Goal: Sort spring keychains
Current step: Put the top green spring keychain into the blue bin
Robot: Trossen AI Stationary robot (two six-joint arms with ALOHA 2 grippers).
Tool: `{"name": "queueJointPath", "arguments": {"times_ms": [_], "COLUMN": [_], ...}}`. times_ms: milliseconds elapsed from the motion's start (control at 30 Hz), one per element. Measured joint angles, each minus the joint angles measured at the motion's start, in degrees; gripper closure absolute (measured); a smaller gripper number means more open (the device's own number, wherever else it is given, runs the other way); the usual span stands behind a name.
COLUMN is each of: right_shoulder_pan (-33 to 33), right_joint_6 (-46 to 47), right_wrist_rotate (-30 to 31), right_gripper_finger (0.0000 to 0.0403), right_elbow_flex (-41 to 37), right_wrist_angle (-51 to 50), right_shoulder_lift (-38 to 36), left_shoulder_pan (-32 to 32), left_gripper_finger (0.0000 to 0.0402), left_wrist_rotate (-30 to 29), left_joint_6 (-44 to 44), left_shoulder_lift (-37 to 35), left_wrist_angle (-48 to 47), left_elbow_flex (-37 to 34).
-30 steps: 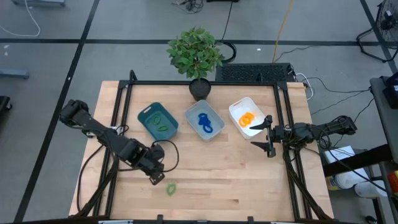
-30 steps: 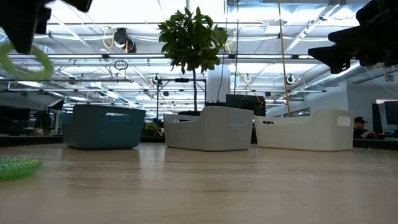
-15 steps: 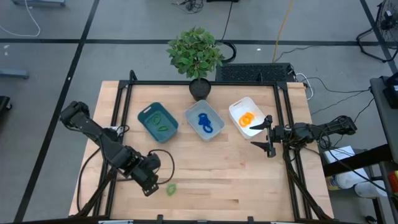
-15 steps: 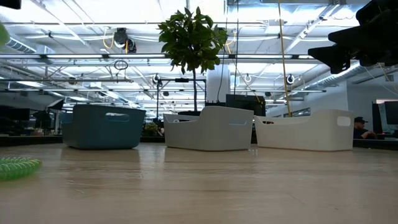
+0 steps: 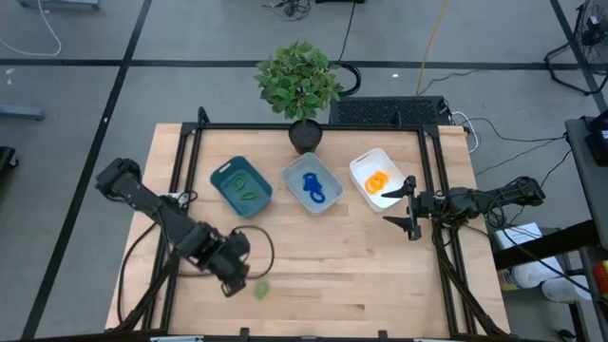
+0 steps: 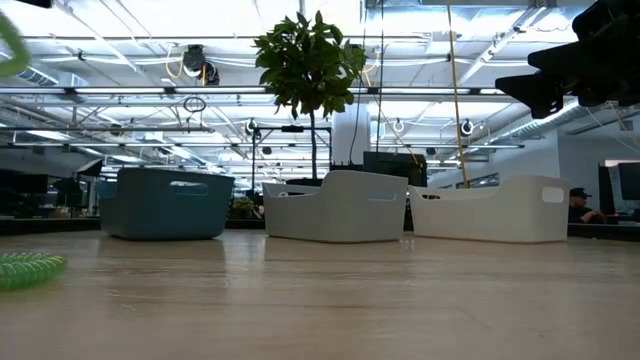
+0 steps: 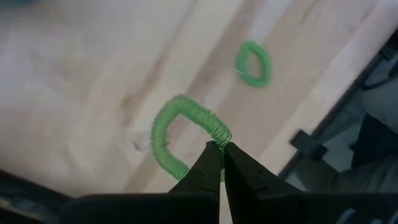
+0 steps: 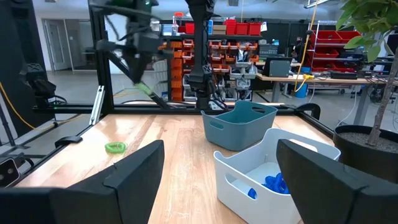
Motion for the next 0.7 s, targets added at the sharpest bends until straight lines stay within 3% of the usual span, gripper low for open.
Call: {"name": "queueJointPath", "arguments": {"times_ms": [300, 700], "right_shoulder_pan": [-0.02, 0.0], "right_joint_6": [-0.02, -0.02], "right_wrist_rotate": [-0.01, 0.01], "right_gripper_finger": [0.0105, 0.0105], "right_elbow_flex": [0.0, 0.01], "right_wrist_angle": [0.02, 0.02], "right_shoulder_lift": [-0.02, 0.0], "left_shoulder_pan": [9.74, 29.89], "left_gripper_finger": [0.0397, 0.0397], "left_wrist_rotate": [-1.66, -4.75], "left_joint_6": [11.95, 40.24], "left_shoulder_lift": [-3.59, -7.72], "left_wrist_angle": [-4.26, -10.37], "left_elbow_flex": [0.0, 0.0]}}
